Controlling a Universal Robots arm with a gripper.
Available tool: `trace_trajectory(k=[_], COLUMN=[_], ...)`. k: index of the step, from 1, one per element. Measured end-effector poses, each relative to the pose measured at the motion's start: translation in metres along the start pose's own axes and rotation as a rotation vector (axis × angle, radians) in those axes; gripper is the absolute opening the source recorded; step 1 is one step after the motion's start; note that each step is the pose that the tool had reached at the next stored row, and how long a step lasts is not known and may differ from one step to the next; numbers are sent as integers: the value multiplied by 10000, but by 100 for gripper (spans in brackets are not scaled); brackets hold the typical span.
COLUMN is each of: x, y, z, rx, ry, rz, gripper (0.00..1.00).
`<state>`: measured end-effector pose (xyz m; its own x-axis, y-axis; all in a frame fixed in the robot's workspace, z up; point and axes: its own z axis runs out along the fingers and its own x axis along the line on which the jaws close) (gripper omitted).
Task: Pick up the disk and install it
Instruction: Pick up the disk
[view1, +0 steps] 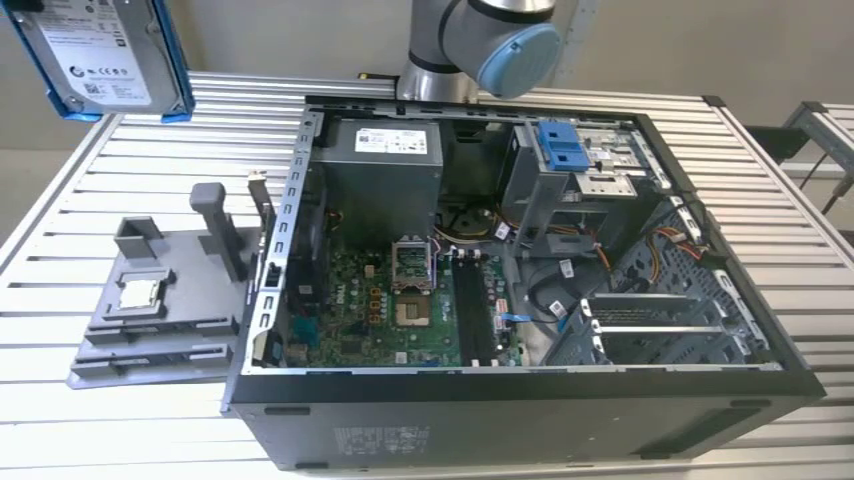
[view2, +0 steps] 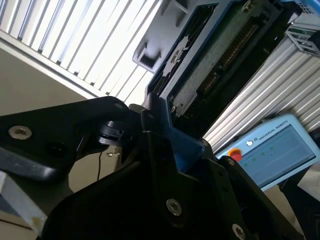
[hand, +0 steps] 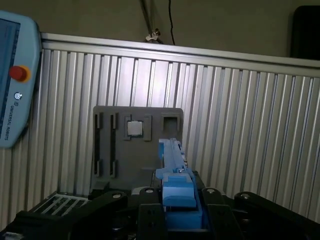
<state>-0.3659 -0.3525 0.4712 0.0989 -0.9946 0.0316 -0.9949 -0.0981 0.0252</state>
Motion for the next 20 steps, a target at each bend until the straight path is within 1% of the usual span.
trace_trajectory(k=[4, 9, 12, 20], x=[14, 29, 39, 78], y=[-130, -264, -352, -634], z=[-3, -6, -7, -14], rx=[3, 15, 22, 31], ry=[-25, -83, -102, -141], rz=[-107, -284, -386, -571], gripper=[0, 0, 0, 0])
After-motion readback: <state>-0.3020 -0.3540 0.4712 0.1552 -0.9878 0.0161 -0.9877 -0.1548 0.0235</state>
